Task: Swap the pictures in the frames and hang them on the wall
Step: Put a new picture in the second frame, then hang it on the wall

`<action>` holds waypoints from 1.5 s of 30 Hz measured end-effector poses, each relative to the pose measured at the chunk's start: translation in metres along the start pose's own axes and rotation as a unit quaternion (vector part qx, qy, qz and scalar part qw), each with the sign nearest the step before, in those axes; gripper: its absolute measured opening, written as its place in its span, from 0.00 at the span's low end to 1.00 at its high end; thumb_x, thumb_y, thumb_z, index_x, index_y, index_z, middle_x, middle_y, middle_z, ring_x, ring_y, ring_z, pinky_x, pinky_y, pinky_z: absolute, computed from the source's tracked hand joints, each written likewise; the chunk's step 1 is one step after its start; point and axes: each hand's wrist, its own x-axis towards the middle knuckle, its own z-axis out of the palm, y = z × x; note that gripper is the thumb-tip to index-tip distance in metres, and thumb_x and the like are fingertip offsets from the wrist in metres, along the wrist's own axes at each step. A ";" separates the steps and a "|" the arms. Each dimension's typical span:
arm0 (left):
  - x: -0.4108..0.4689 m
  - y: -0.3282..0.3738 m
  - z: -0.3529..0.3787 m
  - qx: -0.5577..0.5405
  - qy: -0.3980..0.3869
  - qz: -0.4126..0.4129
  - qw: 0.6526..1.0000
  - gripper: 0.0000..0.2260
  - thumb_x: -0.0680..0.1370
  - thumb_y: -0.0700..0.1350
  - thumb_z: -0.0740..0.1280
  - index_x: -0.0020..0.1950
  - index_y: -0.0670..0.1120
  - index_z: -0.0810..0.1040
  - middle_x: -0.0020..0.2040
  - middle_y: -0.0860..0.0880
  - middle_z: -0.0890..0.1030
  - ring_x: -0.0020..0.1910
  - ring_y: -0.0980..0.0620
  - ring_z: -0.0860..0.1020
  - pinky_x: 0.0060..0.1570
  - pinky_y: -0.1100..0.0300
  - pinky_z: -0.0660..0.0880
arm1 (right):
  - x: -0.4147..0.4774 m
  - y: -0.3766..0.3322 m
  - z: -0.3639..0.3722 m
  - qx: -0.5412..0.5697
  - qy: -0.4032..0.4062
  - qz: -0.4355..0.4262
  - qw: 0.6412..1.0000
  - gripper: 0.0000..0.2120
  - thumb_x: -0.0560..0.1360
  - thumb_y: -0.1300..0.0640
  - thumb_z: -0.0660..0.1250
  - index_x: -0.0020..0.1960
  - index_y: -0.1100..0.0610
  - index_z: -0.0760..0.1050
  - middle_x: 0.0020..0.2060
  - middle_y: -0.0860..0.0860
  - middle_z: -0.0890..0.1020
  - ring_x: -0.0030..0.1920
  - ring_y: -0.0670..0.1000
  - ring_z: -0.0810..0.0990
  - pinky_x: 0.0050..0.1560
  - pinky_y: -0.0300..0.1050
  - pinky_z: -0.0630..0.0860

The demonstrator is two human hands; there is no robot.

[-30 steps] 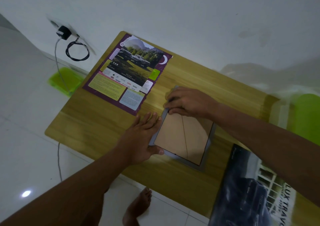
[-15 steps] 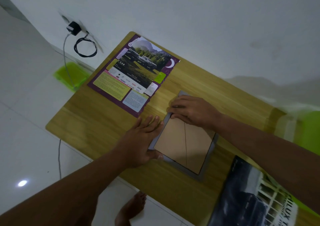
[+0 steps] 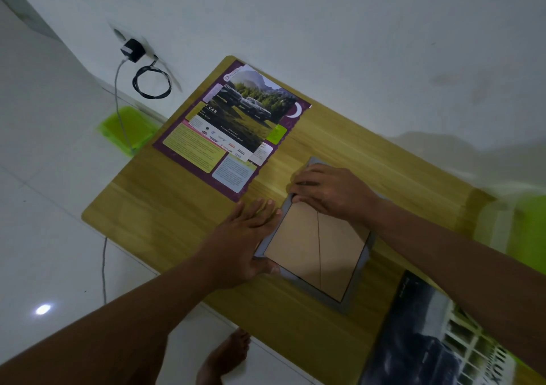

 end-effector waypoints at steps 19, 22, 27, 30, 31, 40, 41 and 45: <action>-0.001 0.006 -0.007 -0.028 -0.019 -0.016 0.999 0.46 0.69 0.74 0.55 0.79 0.52 0.43 0.78 0.53 0.41 0.76 0.53 0.36 0.76 0.51 0.39 | -0.022 -0.113 -0.046 0.040 -0.112 0.609 0.784 0.30 0.74 0.29 0.59 0.52 0.57 0.75 0.50 0.54 0.76 0.57 0.56 0.74 0.51 0.53 0.76; -0.002 0.005 -0.010 -0.034 -0.034 -0.001 0.999 0.49 0.69 0.72 0.61 0.79 0.50 0.43 0.78 0.52 0.40 0.77 0.52 0.36 0.76 0.51 0.39 | -0.025 -0.144 -0.043 0.069 -0.099 0.681 0.722 0.31 0.75 0.35 0.64 0.65 0.59 0.72 0.62 0.56 0.73 0.63 0.56 0.72 0.56 0.52 0.75; -0.001 -0.002 -0.016 -0.029 -0.047 0.023 0.998 0.46 0.72 0.67 0.65 0.79 0.51 0.44 0.78 0.52 0.41 0.77 0.52 0.37 0.76 0.51 0.42 | -0.013 -0.157 -0.042 0.099 0.002 0.725 0.682 0.21 0.77 0.49 0.68 0.64 0.61 0.71 0.61 0.55 0.74 0.62 0.55 0.73 0.54 0.47 0.75; -0.001 -0.002 -0.015 -0.038 -0.042 0.024 0.998 0.46 0.72 0.67 0.66 0.79 0.50 0.45 0.79 0.52 0.43 0.77 0.52 0.39 0.75 0.54 0.40 | -0.007 -0.162 -0.043 0.135 0.051 0.742 0.654 0.20 0.77 0.49 0.69 0.62 0.59 0.70 0.58 0.54 0.75 0.57 0.54 0.76 0.48 0.45 0.73; -0.001 -0.002 -0.016 -0.037 -0.040 0.026 0.998 0.46 0.72 0.67 0.66 0.80 0.50 0.46 0.79 0.52 0.43 0.77 0.52 0.39 0.74 0.55 0.39 | -0.006 -0.164 -0.045 0.138 0.061 0.746 0.648 0.19 0.77 0.49 0.69 0.61 0.58 0.70 0.57 0.54 0.75 0.55 0.54 0.77 0.46 0.45 0.72; 0.001 0.001 -0.018 0.004 -0.037 0.037 0.999 0.47 0.72 0.65 0.67 0.79 0.48 0.44 0.79 0.52 0.44 0.77 0.50 0.41 0.75 0.53 0.42 | -0.031 -0.138 -0.091 0.120 0.125 0.765 0.621 0.18 0.76 0.48 0.68 0.60 0.56 0.69 0.51 0.53 0.78 0.45 0.52 0.75 0.43 0.46 0.75; 0.001 0.002 -0.017 0.005 -0.035 0.040 0.999 0.47 0.72 0.65 0.68 0.79 0.47 0.45 0.78 0.51 0.45 0.78 0.49 0.42 0.75 0.54 0.42 | -0.038 -0.129 -0.096 0.107 0.114 0.768 0.621 0.18 0.76 0.48 0.68 0.60 0.57 0.69 0.51 0.53 0.78 0.46 0.53 0.76 0.42 0.45 0.72; 0.002 -0.005 -0.011 0.049 -0.033 0.065 0.996 0.48 0.69 0.71 0.57 0.79 0.44 0.48 0.79 0.44 0.52 0.78 0.45 0.46 0.74 0.51 0.46 | -0.074 -0.090 -0.101 0.056 0.052 0.785 0.615 0.20 0.75 0.46 0.67 0.59 0.58 0.69 0.53 0.56 0.80 0.52 0.59 0.80 0.41 0.46 0.71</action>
